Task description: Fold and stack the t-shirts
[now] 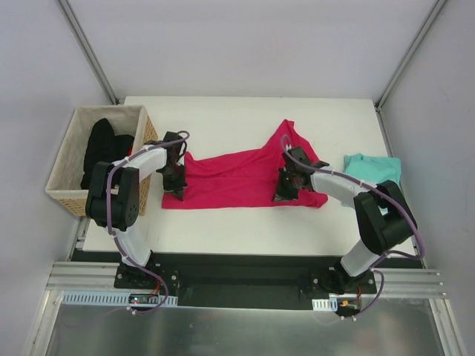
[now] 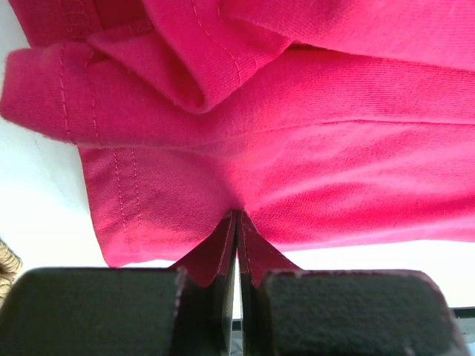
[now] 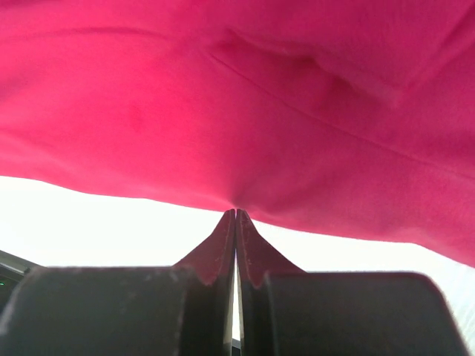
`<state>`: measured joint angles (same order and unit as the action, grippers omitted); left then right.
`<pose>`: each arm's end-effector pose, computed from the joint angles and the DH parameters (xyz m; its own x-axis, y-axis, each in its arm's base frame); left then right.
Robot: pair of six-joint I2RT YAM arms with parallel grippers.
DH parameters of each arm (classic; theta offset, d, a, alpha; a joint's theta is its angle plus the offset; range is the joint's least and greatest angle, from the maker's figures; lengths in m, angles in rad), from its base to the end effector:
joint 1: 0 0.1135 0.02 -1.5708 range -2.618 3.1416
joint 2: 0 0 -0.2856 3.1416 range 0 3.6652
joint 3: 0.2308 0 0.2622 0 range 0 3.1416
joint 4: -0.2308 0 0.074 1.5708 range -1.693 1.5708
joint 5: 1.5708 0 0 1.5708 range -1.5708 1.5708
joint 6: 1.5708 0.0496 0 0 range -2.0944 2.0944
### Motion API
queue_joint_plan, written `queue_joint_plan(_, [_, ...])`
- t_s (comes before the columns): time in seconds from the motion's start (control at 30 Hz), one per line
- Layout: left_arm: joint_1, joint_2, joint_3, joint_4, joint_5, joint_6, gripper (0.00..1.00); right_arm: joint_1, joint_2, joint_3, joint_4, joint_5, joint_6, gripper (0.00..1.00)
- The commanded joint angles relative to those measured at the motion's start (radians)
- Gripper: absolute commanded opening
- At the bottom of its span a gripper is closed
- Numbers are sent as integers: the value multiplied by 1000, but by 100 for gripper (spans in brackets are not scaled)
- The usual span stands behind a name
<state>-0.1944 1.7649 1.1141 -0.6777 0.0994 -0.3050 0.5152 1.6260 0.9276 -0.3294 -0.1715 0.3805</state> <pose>0.3367 -0.0713 0.1671 -0.9733 -0.1129 -0.1999 -0.0804 0.9832 -0.1639 0.2859 0.1716 0.1753 -0.9005 -0.0894 -0.4255 -0.2453 0.9124 0.3276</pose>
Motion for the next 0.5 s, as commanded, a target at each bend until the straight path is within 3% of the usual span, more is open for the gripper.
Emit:
queue_joint_plan(0.0, [9,-32,38,-34,-10,-16,0,2,-20,71,-26,14,-15,1])
queue_joint_plan(0.47, [9,-33,78,-43,2,-5,0,2,-43,120,-94,61,-32,1])
